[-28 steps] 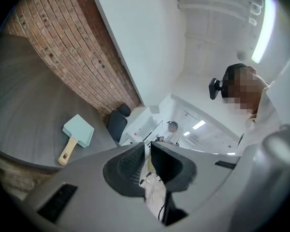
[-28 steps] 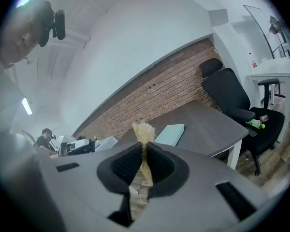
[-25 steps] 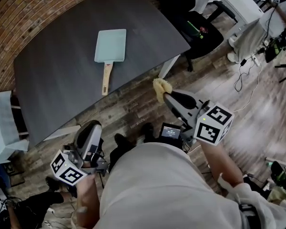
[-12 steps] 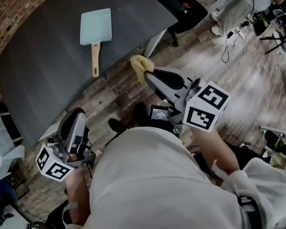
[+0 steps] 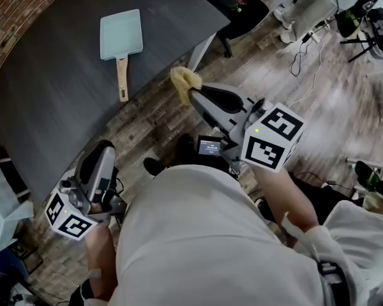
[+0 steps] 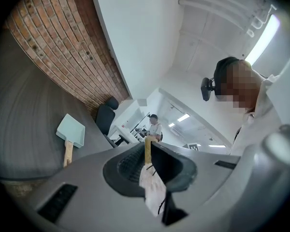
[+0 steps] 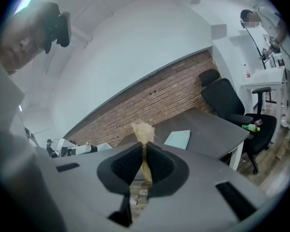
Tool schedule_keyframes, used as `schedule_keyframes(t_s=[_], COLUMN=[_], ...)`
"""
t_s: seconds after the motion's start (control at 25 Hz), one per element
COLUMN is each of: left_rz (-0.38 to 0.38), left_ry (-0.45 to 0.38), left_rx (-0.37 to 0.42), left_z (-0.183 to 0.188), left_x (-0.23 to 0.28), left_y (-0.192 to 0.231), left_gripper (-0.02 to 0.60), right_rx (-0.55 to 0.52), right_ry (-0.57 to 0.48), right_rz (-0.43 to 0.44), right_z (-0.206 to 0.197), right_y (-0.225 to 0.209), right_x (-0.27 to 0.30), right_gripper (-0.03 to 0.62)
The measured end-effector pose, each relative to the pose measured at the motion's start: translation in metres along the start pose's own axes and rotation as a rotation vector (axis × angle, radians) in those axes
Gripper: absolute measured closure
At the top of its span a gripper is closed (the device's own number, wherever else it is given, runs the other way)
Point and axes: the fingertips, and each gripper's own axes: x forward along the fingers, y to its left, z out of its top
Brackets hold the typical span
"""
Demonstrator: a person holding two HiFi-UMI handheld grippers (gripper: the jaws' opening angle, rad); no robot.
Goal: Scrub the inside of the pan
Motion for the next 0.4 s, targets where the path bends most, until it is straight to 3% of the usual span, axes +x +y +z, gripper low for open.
schedule_keyframes(t_s=[0.4], left_rz=[-0.019], left_ry=[-0.006], left_rx=[-0.009], left_z=[-0.0006], left_x=[0.0035], left_y=[-0.0014], left_gripper=[0.534], right_rx=[-0.013], right_ry=[0.006], right_rz=[-0.003], right_z=[-0.001], right_y=[-0.0003], right_x=[0.0059], right_gripper=[0.559])
